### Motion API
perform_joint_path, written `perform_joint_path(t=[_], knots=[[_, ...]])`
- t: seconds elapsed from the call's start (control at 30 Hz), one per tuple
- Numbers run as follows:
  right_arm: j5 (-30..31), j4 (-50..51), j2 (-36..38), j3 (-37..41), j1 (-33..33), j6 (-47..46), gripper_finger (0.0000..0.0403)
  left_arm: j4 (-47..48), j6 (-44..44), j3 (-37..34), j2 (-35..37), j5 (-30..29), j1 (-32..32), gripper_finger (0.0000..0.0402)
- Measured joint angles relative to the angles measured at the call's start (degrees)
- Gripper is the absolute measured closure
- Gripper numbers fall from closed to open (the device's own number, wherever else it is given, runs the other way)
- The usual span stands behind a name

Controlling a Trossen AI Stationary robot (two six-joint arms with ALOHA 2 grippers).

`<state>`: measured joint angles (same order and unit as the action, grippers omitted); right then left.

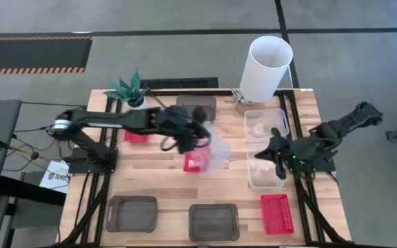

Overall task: Stack baskets by color
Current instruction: Stack the bottom left transparent bin on top of the bottom right transparent bin

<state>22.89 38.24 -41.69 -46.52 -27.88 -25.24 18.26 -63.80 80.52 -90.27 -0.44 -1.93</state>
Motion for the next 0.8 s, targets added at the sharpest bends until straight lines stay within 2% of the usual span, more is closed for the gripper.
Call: perform_joint_path(t=[0.1, 0.27, 0.43, 0.6, 0.8], knots=[[6.89, 0.40, 2.95, -0.91, -2.81, 2.36, 0.0394, -3.10, -4.41, 4.49, -7.09, 0.80, 0.00, 0.0401], [13.78, 1.03, 8.48, -1.12, -4.57, 3.33, 0.0394, -2.94, -9.31, 15.88, -18.11, 2.43, 0.51, 0.0401], [21.17, 3.16, 14.35, -1.12, -4.25, 3.26, 0.0394, -2.40, -10.64, 27.65, -27.64, 7.81, 0.65, 0.0401], [22.93, 3.73, 18.09, -1.12, -3.07, 4.98, 0.0394, -2.58, -13.16, 36.58, -36.05, 7.98, 1.74, 0.0401], [23.21, 4.37, 19.35, -1.12, -1.86, 6.12, 0.0393, -2.76, -17.57, 43.37, -42.78, 7.27, 3.50, 0.0401]])
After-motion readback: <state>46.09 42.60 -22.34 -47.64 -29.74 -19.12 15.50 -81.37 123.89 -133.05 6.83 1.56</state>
